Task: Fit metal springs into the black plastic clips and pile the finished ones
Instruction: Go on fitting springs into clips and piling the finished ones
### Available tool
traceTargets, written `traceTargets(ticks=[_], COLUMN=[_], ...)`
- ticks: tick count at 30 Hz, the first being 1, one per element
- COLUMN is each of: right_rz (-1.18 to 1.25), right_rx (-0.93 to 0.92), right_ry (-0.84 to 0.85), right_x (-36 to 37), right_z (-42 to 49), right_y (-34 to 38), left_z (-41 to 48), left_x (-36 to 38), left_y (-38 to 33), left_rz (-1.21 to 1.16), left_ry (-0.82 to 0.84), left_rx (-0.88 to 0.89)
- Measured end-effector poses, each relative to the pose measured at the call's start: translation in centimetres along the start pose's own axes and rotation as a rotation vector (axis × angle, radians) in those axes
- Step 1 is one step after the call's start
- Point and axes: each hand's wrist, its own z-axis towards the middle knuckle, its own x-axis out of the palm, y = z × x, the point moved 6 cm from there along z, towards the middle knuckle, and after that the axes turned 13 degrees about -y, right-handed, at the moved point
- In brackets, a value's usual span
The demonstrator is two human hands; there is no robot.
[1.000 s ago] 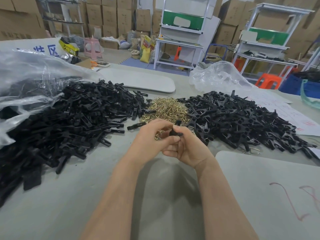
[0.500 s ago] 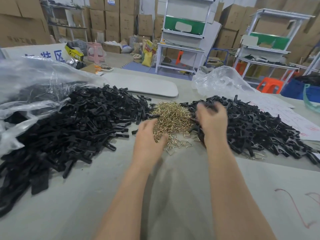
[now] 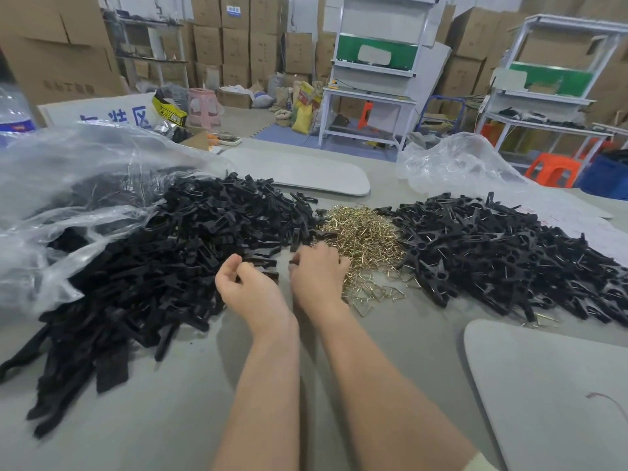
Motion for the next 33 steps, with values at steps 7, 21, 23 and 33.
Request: traceTargets(ticks=[7, 21, 23, 33], right_rz=[0.324, 0.639, 0.62, 1.295], right_rx=[-0.187, 0.025, -0.06, 0.493], right_ry=[0.154, -0.109, -0.061, 0.037], right_x=[-0.3, -6.3, -6.7, -6.1], right_z=[0.0, -1.7, -2.5, -2.7], right_y=[3.7, -3.4, -3.8, -8.6], left_z=[-0.4, -2.3, -3.4, -4.3], left_x=[0.1, 2.7, 3.1, 3.3], left_y=[-1.0, 2.5, 3.1, 3.1], left_rz=[-0.02, 0.346, 0.391, 0.353], left_ry=[0.006, 0.435, 0.555, 0.636], left_rx=[0.075, 0.025, -0.009, -0.019])
